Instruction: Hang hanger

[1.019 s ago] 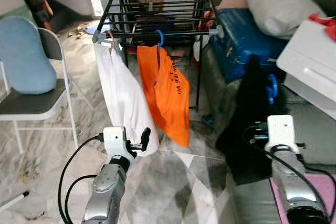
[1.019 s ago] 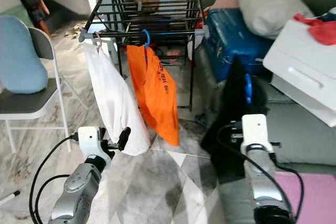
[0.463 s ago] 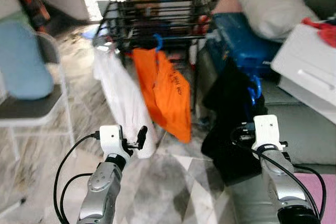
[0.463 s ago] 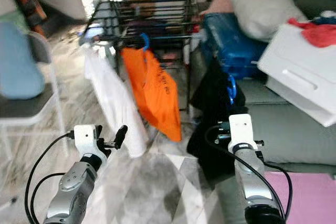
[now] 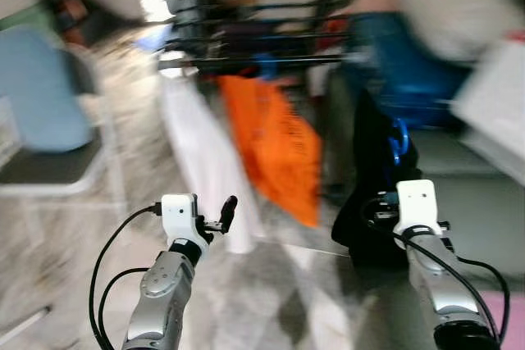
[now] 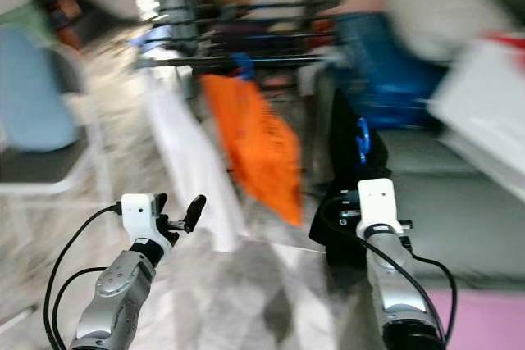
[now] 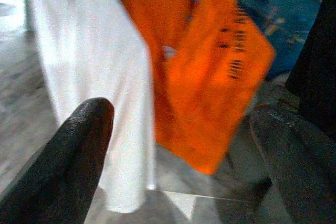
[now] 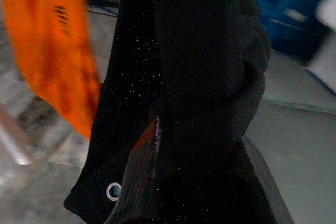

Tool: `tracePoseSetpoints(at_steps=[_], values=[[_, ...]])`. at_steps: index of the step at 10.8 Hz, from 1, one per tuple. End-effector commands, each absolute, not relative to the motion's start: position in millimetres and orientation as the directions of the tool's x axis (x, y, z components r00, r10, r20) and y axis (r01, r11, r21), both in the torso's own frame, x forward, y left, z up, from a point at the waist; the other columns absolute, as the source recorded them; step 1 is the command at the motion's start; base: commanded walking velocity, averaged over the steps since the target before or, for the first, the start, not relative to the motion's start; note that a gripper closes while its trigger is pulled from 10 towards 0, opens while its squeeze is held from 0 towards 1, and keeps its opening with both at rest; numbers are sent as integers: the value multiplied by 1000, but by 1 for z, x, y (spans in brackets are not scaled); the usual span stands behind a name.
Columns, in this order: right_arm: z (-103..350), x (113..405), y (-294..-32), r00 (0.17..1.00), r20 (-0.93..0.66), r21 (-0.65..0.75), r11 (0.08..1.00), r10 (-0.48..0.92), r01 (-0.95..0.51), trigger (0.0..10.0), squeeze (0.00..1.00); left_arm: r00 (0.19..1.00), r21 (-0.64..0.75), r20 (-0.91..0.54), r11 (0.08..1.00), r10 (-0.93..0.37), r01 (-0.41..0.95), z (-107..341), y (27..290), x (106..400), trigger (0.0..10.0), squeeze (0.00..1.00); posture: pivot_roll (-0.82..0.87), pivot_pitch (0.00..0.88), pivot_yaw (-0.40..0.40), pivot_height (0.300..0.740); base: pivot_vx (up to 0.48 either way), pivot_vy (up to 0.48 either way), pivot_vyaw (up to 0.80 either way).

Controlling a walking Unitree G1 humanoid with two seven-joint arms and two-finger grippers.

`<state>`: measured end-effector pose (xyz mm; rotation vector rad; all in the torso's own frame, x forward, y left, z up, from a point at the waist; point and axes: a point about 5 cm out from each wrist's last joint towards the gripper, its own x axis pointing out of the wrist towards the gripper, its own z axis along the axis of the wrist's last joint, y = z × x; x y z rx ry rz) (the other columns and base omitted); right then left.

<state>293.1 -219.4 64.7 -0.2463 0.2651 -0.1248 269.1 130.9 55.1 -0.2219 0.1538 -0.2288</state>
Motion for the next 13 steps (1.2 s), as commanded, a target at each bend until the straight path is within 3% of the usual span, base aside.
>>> tracePoseSetpoints(at_steps=[1,4,9,13], values=[[76,300,-215,971,-198,-250,965,-134,82,10000,0,963,-231,-117,950,-243,212,58,132,271,10000,0,-223,0,43,740,405,255,0],[77,303,-215,971,-199,-248,965,-133,81,10000,0,959,-237,-119,945,-258,225,58,130,271,10000,0,-223,0,41,740,407,254,0],[77,303,-215,969,-207,-249,965,-135,81,10000,0,955,-236,-120,942,-272,239,58,128,271,10000,0,-229,0,43,740,405,258,-689],[74,303,-212,966,-232,-237,970,-110,53,10000,0,953,-241,-134,942,-271,234,57,128,270,10000,0,-224,0,44,740,396,270,-103]])
